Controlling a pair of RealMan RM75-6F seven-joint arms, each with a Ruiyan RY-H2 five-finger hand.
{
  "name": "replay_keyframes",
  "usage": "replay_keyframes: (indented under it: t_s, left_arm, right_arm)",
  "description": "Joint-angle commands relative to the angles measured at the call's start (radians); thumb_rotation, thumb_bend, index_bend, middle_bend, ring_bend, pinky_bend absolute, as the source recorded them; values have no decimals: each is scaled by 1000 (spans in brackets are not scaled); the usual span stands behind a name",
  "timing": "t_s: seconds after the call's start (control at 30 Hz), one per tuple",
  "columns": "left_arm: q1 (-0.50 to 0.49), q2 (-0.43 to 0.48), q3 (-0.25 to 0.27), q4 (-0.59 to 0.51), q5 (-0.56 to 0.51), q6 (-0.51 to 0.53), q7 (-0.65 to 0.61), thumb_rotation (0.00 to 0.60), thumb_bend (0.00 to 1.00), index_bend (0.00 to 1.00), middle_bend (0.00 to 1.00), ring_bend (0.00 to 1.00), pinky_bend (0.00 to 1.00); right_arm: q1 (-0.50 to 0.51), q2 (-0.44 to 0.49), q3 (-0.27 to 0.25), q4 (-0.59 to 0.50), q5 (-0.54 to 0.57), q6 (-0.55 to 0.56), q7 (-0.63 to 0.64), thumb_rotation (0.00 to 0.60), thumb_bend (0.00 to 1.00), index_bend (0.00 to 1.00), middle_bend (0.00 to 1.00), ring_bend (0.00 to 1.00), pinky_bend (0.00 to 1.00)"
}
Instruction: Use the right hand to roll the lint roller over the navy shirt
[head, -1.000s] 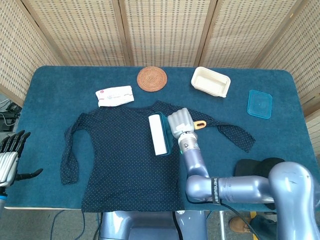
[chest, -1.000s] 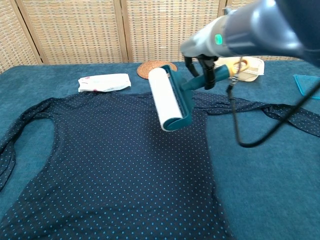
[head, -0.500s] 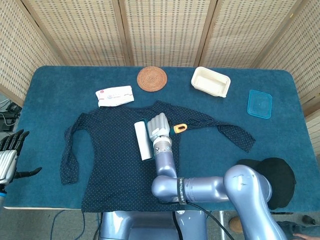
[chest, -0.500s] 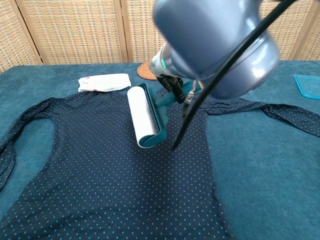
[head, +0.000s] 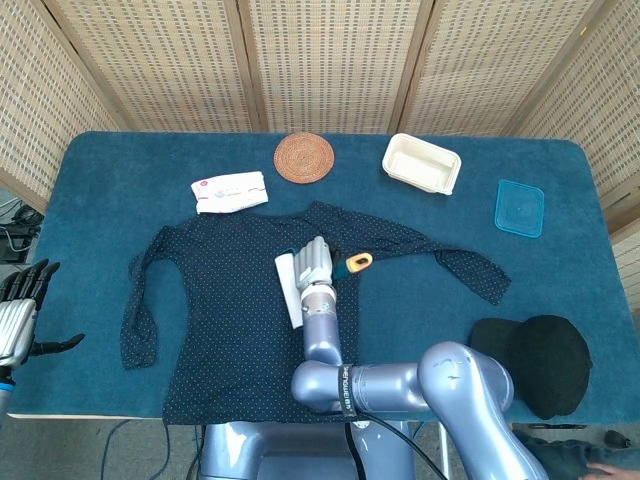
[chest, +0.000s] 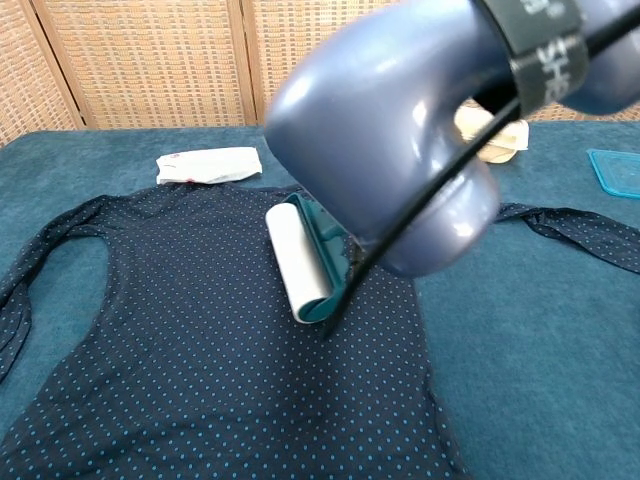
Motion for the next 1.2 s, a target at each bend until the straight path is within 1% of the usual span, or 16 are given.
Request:
replay_keyframes:
  t_s: [0.03,0.17,0.37,0.47,0.57,0.7,0.87,1.2]
  left_arm:
    - [-1,-1,1,0,0,-1,2,600,0,0,0,0,0]
    - [-3,-4,1,0,-2,-1,9,600,0,0,0,0,0]
    - [-4,-10,6,-5,2,1,28,600,0,0,0,0,0]
    - [-7,-14,6,-7,1,0,38,600,0,0,0,0,0]
    - [-9,-17,6,-8,-2,0,45,600,0,0,0,0,0]
    - [-10,-19,5,-7,-8,-2,50,600,0,0,0,0,0]
    - [-11,-19,4,-3,-15,-5,48,600,0,0,0,0,0]
    - [-13,-16,3,5,-20,-13,28,600,0,0,0,0,0]
  right_arm:
    - [-39,8,-52,4,-38,22,-26,600,869,749,1000,1000,1000]
    - [-88,42,-98,-12,-69,36,-41,600,870,749,1000,1000,1000]
    - [-149,100,-179,-20,-103,58,-103,600,870,748,1000,1000,1000]
    - [-171,121,-187,-29,-115,51,-114,600,869,748,1000,1000,1000]
    - [-179,124,-181,-34,-125,41,-123,600,870,747,1000,1000,1000]
    - [-173,102,-169,-30,-138,35,-149,600,869,747,1000,1000,1000]
    - [-144,45,-140,-12,-149,35,-191,600,869,747,1000,1000,1000]
    - [-61,-62,-67,5,-179,49,-272,600,867,747,1000,1000,1000]
